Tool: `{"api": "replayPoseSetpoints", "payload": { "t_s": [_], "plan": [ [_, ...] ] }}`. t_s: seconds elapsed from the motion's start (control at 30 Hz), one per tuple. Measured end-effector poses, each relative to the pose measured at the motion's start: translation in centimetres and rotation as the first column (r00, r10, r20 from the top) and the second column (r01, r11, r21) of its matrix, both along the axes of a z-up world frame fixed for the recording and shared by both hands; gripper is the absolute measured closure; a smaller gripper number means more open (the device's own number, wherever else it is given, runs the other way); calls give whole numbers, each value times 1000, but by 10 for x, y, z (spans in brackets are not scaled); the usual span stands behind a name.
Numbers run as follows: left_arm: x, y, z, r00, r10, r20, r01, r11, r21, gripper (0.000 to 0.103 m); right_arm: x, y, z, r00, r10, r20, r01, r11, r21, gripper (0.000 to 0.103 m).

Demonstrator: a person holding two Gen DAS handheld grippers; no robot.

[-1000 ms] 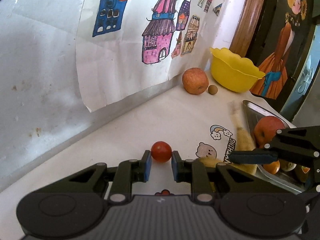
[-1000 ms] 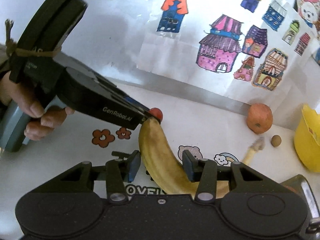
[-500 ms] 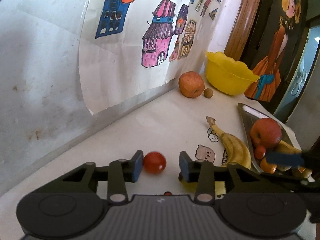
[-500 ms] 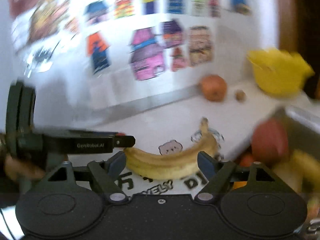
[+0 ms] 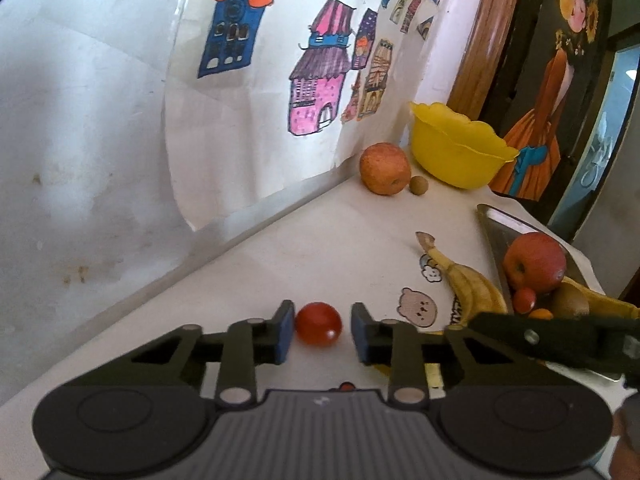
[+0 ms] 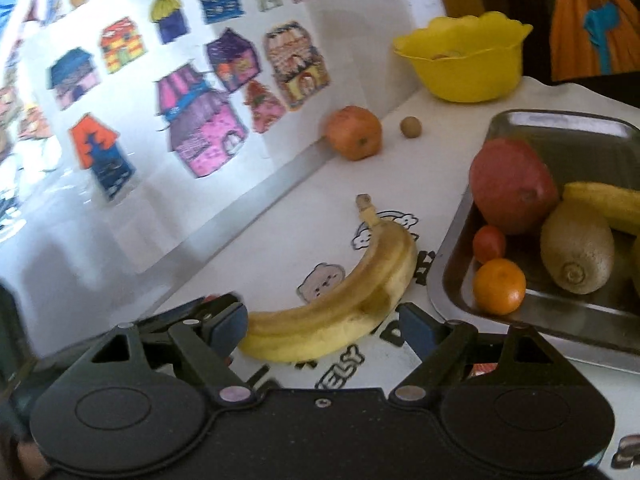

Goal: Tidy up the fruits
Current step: 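Lift the tomato in the left gripper while the right gripper lifts the banana toward the tray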

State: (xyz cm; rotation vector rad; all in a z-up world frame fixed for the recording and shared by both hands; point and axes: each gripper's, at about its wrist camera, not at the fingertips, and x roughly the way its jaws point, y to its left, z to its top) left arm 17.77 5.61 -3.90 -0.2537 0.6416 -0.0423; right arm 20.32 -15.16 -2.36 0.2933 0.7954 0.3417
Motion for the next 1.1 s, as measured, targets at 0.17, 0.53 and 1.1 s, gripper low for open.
{"api": "replayPoseSetpoints", "payload": {
  "t_s": [0.17,0.53,1.1],
  "plan": [
    [-7,7,0,1000,8,2,-8,1000,10,75,12,15,-10,998,-66,-2,66,996,-60,24],
    [-29,7,2,1000,-29,5,29,999,41,75,8,17,-11,999,32,42,-29,997,-78,44],
    [-42,-2,1,999,-41,17,39,994,100,75,20,37,-15,991,91,94,-70,976,-204,49]
  ]
}}
